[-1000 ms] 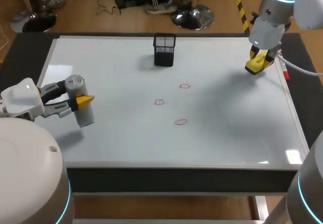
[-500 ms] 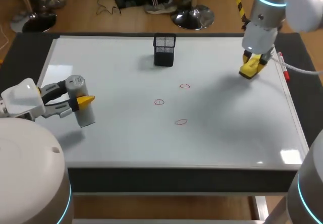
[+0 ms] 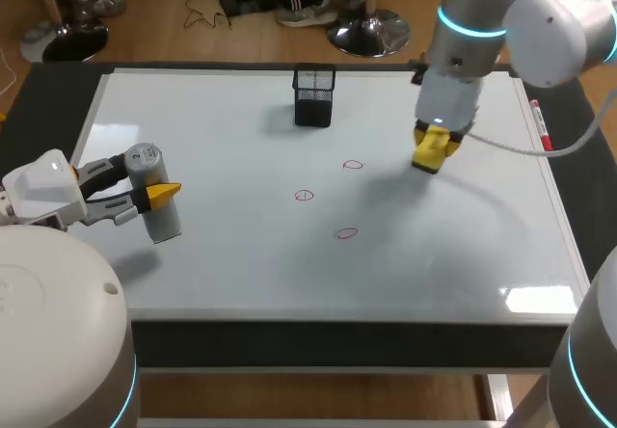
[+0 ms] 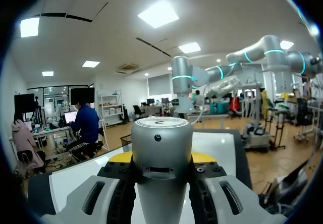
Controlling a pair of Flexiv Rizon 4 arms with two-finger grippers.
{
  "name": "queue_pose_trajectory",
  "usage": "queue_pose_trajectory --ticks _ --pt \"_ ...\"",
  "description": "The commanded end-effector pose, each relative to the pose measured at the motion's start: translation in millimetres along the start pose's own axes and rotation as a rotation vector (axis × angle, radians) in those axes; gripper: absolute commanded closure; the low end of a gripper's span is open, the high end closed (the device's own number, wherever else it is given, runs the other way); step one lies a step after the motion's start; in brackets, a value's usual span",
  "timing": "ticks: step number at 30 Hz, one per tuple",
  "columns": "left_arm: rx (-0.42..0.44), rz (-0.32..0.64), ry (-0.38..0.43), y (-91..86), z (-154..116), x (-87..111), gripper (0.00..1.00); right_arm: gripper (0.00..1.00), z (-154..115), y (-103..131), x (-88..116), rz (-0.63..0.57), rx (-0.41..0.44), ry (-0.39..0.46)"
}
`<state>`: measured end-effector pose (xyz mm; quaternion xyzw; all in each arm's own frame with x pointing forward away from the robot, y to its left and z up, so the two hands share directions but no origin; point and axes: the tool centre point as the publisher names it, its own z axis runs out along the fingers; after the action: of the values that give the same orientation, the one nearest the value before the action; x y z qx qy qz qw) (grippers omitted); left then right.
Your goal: Pick up the inspection probe, press it on each red-marked spot on the whiteboard one by one, put down the probe, pick up the eraser, and wipe off all the red marks.
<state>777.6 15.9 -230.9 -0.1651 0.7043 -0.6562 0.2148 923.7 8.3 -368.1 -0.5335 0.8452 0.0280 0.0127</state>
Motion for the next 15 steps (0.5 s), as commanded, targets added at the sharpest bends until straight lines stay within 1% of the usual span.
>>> queue_pose_trajectory --ticks 1,6,10,15 --pt "0.001 0.001 -0.001 -0.7 0.0 0.5 1.0 1.0 1.0 33.3 -23.1 -0.078 0.045 0.01" --pt "0.001 0.001 -0.001 -0.7 0.0 0.5 1.0 1.0 -1.0 69.5 -52.3 -0.193 0.038 -0.014" --pt "0.001 0.001 -0.001 -0.7 0.0 0.5 1.0 1.0 -1.0 89.1 -72.0 -0.254 0.031 -0.013" --pt "0.001 0.001 -0.001 -0.7 0.0 0.5 1.0 1.0 6.7 114.3 -97.5 -0.345 0.023 -0.002"
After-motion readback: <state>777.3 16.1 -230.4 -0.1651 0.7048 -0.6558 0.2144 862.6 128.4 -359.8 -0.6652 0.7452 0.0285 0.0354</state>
